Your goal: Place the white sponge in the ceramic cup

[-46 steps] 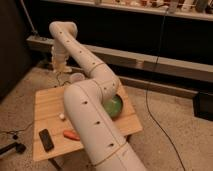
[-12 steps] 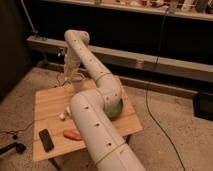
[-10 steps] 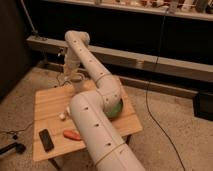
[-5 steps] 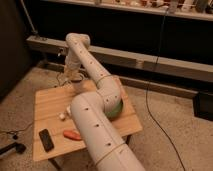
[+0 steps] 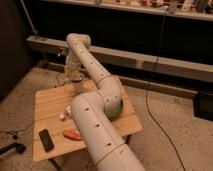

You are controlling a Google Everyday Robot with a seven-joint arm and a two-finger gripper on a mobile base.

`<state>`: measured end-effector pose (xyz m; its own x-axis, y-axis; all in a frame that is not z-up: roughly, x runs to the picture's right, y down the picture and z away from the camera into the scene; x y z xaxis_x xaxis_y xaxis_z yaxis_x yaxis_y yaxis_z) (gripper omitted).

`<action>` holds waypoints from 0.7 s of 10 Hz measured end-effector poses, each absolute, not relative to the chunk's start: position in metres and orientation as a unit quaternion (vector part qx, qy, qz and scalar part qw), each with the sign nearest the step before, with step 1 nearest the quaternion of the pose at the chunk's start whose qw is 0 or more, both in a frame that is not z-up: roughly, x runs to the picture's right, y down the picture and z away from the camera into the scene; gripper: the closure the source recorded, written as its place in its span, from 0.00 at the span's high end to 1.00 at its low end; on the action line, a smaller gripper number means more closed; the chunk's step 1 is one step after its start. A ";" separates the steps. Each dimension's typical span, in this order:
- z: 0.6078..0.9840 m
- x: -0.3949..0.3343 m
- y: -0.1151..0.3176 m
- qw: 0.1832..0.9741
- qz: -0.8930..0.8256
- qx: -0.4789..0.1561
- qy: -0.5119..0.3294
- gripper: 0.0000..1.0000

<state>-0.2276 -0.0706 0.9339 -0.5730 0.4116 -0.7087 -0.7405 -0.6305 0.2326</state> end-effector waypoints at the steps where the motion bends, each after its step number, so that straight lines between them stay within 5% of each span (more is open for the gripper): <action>1: 0.934 -0.228 -0.071 0.340 0.847 -0.313 0.263 0.53; 4: 0.934 -0.228 -0.070 0.340 0.847 -0.313 0.263 0.79; 7: 0.934 -0.228 -0.070 0.340 0.847 -0.313 0.263 0.80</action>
